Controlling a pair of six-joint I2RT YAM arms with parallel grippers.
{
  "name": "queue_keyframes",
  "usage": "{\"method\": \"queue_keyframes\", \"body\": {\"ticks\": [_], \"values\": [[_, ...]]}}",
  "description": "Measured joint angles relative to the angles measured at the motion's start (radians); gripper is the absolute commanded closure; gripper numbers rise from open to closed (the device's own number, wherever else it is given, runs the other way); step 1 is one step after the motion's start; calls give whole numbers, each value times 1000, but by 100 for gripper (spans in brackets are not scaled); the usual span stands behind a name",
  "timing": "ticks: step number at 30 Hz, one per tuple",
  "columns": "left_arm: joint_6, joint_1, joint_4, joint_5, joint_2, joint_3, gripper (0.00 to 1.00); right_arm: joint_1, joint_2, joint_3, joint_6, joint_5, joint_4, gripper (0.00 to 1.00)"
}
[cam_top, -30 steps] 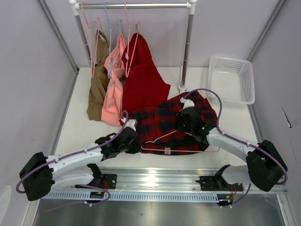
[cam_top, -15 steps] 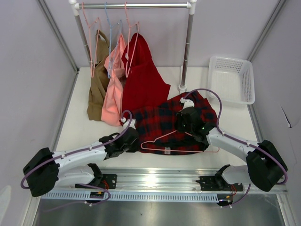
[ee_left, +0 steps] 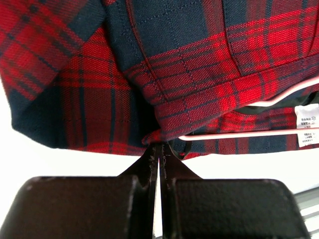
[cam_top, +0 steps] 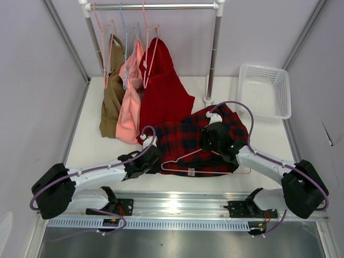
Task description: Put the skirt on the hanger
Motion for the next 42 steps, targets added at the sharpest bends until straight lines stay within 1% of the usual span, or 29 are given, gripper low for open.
{"method": "queue_keyframes", "body": {"ticks": [7,19,25,32,42], "values": [[8,0,9,11,42,25,100,1,0,7,-1,19,-7,100],[18,0,21,32,44,39,100,39,34,39,-5,106,-22,100],[26,0,31,47,45,39,100,47,49,53,-7,119,-25,100],[28,0,35,49,56,39,100,47,52,53,-12,86,-14,100],[28,0,36,48,52,39,100,47,52,47,-15,-6,32,100]]}}
